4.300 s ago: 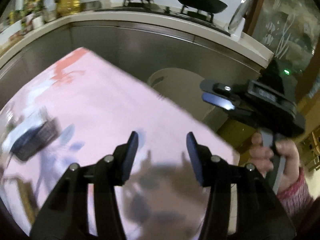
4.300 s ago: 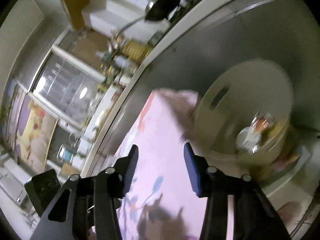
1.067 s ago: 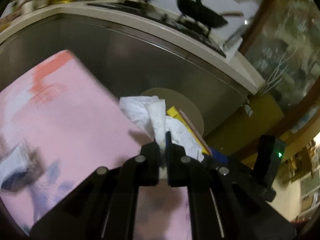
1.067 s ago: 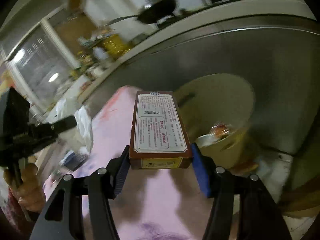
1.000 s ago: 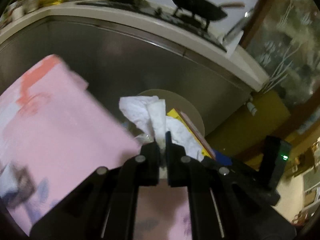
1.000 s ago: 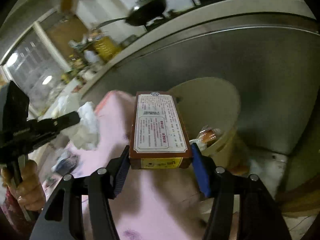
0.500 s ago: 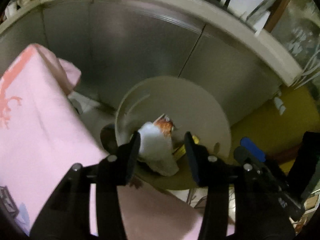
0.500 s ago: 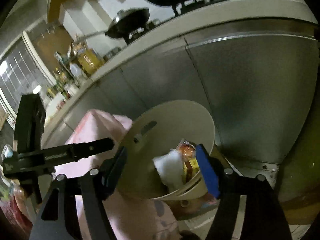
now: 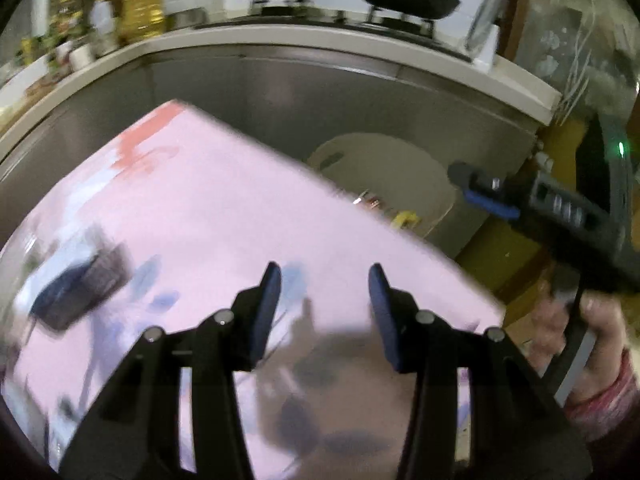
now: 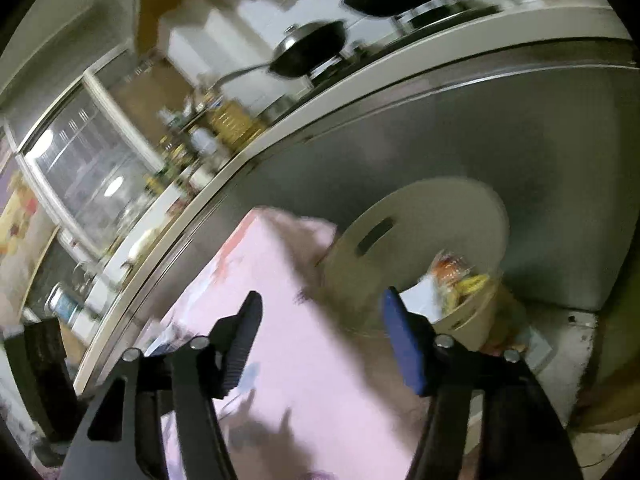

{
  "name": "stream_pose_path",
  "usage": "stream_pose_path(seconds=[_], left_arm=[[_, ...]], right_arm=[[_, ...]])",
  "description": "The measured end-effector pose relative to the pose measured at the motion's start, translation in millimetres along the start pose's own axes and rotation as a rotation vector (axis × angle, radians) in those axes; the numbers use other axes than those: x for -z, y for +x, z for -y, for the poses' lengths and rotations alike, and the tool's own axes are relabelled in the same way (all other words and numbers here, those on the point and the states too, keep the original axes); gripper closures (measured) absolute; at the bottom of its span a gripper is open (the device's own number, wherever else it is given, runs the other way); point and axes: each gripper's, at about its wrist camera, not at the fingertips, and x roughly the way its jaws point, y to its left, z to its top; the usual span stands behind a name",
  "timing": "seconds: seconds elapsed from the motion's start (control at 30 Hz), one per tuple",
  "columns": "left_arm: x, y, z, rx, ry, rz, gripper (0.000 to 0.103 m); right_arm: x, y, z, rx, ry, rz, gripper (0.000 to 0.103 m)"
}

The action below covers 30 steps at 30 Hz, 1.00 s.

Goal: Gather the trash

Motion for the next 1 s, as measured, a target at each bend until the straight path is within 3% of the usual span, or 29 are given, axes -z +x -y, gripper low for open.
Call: stream_pose_path(seconds=[0.2, 0.3, 0.43, 0.5, 0.63, 0.83, 0.9, 1.0], left_arm=[[76.3, -55.6, -71.5, -0.076, -0.148, -0.011, 0.060], [116.3, -93.2, -113.3, -0.161, -0.219, 0.006, 0.060], [158.9, -142.9, -172.9, -0.308, -0.294, 0.052, 0.039], [169.3, -158.8, -200.4, -0.394, -0.267, 0.071, 0.034], [174.0, -162.1, -244.0, -0.497, -0.164, 0.091, 0.022], [170.9, -136.0, -286.0, -0.356, -0.146, 0.027, 0.021], [172.3, -129.8, -280.1, -0.351, -0.136, 0.025, 0.021], [175.6, -132.0, -274.0, -0.322, -0.132, 0.052, 0.029]], right_arm=[[36.1, 24.7, -65.6, -0.093, -0.108, -0.131, 0.046], [58.1, 41.2, -104.4, -0.140, -0.179, -0.215, 0.046], [86.6, 59.1, -156.7, -0.198, -0.275, -0.311, 0.046], [98.3, 65.7, -176.7, -0.223, -0.311, -0.349, 0.046], [127.1, 77.0, -215.2, -0.269, -0.357, -0.434, 0.046], [153.1, 92.6, -243.4, -0.281, -0.393, -0.517, 0.046], [155.6, 96.4, -249.4, -0.279, -0.408, -0.521, 0.046], [161.4, 102.1, -255.7, -0.260, -0.450, -0.524, 0.046]])
